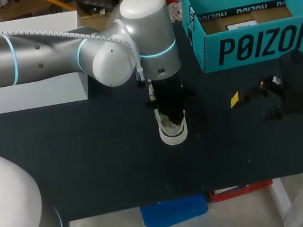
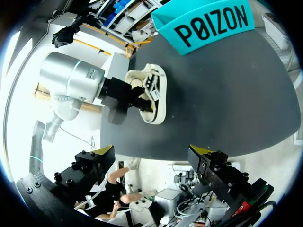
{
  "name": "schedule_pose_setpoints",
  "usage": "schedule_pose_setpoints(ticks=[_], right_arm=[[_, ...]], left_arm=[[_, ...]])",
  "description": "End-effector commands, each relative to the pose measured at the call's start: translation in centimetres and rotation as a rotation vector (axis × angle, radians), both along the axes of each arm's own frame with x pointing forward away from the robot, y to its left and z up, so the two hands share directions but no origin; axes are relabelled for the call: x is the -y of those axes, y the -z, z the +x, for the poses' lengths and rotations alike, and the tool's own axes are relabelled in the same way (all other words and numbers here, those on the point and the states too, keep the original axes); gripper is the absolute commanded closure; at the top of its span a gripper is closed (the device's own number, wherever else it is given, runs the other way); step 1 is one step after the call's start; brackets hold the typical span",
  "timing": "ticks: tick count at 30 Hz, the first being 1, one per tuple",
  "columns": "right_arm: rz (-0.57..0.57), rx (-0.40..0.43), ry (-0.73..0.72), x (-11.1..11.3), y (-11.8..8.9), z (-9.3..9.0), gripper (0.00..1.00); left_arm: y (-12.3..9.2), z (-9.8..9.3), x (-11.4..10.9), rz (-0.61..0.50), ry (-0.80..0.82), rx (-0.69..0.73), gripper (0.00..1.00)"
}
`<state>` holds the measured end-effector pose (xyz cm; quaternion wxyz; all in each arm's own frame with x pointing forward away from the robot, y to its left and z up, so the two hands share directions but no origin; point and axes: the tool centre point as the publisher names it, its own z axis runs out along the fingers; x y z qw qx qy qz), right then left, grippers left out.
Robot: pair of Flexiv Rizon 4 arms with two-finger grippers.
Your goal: Take the shoe out of the shoebox, open the shoe tongue, remove and reinsert the insole, then place the shoe into the shoebox
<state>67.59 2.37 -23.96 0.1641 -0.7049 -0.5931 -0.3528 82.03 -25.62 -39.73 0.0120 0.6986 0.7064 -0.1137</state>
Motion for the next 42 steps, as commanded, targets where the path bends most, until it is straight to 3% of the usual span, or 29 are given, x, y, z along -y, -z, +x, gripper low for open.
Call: schedule_pose_setpoints(ticks=[1, 8, 14, 21, 28, 35, 42], right_arm=[[-0.002, -0.001, 0.0, 0.0, 0.0, 0.0, 0.0], [-0.002, -0.001, 0.0, 0.0, 0.0, 0.0, 0.0], [-0.002, -0.001, 0.0, 0.0, 0.0, 0.0, 0.0], [-0.002, -0.001, 0.0, 0.0, 0.0, 0.0, 0.0], [-0.002, -0.001, 0.0, 0.0, 0.0, 0.0, 0.0], [-0.002, -0.001, 0.0, 0.0, 0.0, 0.0, 0.0], [-0.002, -0.001, 0.0, 0.0, 0.0, 0.0, 0.0]], left_arm=[[-3.7, 0.9, -1.9, -0.151, -0.037, -0.059, 1.0], [-9.3, 3.8, -2.6, -0.407, -0.241, -0.226, 1.0], [-12.0, 7.7, -2.9, -0.502, -0.43, -0.193, 1.0], [-12.3, 11.7, -3.1, -0.434, -0.528, -0.135, 1.0], [-11.7, 15.2, -2.2, -0.351, -0.501, -0.097, 1.0], [-9.3, 15.0, -0.6, -0.263, -0.415, -0.136, 1.0], [-7.5, 12.7, -0.3, -0.182, -0.382, -0.18, 1.0]])
